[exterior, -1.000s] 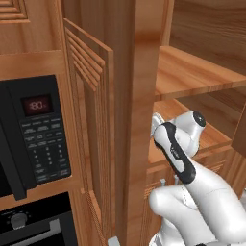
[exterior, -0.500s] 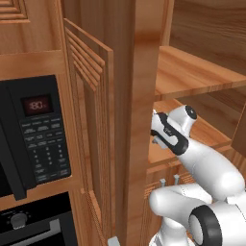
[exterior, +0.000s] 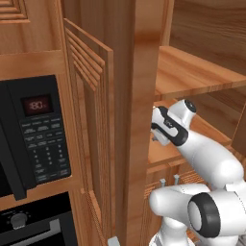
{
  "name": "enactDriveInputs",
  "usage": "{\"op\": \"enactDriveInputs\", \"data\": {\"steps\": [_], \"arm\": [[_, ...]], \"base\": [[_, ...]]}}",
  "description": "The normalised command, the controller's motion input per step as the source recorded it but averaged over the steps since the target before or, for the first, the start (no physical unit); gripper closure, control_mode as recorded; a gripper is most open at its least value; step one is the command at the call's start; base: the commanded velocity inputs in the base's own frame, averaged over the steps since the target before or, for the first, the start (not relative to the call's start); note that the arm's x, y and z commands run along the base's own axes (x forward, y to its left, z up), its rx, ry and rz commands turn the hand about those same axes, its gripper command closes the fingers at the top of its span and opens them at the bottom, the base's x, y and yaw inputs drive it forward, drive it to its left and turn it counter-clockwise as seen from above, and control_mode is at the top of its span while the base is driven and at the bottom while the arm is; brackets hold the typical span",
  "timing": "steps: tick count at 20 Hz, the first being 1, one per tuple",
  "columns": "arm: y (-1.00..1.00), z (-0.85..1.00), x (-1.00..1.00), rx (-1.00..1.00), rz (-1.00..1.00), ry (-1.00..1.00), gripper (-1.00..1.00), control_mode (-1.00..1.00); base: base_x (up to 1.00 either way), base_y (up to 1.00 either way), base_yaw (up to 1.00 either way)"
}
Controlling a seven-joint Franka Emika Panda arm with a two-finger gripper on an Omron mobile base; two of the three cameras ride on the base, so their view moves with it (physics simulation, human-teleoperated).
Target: Pick up the bowls from the cabinet and place each bowl in front of a stool on the dining counter.
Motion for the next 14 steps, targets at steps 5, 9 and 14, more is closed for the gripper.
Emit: {"op": "enactDriveInputs", "data": {"steps": [5,9,14], "arm": [[0.0,0.0,0.0,0.0,0.0,0.0,1.0,-1.0],[0.0,0.0,0.0,0.0,0.0,0.0,1.0,-1.0],[0.0,0.0,0.0,0.0,0.0,0.0,1.0,-1.0]], "base": [[0.0,0.0,0.0],[0.0,0.0,0.0],[0.0,0.0,0.0]]}}
